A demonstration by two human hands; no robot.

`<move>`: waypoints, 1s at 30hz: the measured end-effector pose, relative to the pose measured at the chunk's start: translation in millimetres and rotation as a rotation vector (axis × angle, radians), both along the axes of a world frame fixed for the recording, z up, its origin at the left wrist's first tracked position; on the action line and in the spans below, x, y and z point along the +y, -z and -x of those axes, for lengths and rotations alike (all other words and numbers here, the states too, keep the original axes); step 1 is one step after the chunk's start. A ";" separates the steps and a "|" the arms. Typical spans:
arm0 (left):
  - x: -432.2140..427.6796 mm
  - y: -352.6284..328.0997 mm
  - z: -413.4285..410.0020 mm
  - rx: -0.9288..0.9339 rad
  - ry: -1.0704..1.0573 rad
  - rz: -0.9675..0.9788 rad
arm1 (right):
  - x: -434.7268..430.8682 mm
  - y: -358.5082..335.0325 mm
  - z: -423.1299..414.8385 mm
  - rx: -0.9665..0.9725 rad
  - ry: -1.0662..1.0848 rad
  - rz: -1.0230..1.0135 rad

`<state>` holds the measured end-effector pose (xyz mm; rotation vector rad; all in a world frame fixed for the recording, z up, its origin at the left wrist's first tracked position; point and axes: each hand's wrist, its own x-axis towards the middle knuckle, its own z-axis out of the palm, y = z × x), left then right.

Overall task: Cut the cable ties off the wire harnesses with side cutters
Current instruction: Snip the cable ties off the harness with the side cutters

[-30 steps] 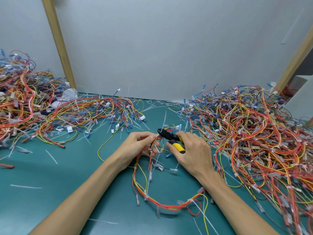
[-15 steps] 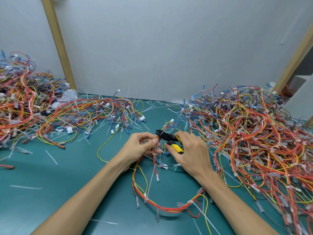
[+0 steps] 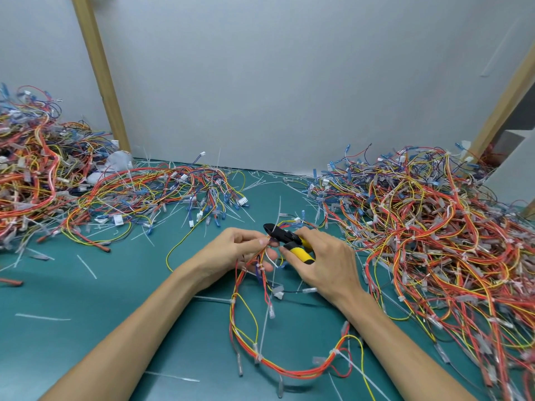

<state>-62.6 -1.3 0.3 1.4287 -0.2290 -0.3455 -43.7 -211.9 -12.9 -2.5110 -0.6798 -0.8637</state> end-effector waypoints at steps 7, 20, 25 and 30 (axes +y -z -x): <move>-10.6 4.7 -0.3 -0.090 -0.111 -0.034 | 1.4 4.3 -1.5 0.077 0.008 -0.028; -15.1 9.8 -2.6 -0.135 -0.240 -0.013 | 1.5 4.8 -3.3 0.043 0.011 0.001; -13.8 10.8 -2.9 -0.140 -0.239 -0.047 | -0.1 3.1 -3.0 0.044 0.016 0.029; -12.6 11.5 -4.2 -0.134 -0.236 -0.054 | 0.0 1.2 -1.2 0.074 0.006 0.028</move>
